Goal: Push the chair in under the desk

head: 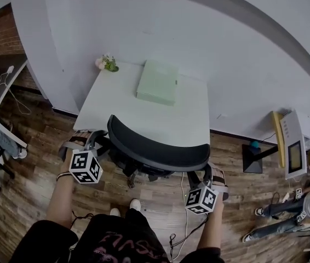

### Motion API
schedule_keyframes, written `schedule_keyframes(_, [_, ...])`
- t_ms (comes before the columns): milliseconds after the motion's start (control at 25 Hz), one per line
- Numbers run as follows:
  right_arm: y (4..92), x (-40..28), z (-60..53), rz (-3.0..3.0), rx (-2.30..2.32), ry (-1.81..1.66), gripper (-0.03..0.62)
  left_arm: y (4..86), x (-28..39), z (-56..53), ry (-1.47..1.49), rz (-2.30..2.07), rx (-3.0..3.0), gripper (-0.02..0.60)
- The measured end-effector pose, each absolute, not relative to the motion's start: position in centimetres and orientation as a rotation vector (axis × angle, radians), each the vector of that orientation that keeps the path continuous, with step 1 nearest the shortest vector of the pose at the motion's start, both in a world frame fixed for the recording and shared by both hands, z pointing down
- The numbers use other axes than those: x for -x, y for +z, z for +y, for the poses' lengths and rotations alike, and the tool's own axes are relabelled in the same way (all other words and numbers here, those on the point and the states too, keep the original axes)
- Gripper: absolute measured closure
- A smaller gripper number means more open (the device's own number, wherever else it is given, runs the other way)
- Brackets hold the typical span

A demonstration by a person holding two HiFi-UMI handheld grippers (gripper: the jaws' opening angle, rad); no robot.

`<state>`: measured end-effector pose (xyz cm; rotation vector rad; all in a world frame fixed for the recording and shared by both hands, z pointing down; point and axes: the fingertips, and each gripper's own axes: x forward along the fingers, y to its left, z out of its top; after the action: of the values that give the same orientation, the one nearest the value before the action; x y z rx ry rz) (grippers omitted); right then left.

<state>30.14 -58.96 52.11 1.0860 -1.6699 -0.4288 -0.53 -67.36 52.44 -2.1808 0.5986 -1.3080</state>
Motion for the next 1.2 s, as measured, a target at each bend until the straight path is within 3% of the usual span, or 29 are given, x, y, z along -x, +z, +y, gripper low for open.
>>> schedule_keyframes(840, [51.9,-31.1,-58.7,-1.668,-1.108,-0.504,0.352,52.4,-0.3,-67.2,-1.303,0.707,2.175,0.327])
schedule_keyframes(1120, [49.8,-31.1,-56.0,-1.696,-1.293,-0.467,0.357,50.1,0.6,-65.6,-1.168,0.791,2.246,0.324])
schedule_keyframes(1200, [48.8,-30.8,-55.1,-1.726,-1.396,-0.435,0.385,49.0,0.8,-64.8,-1.086,0.843,2.305,0.324])
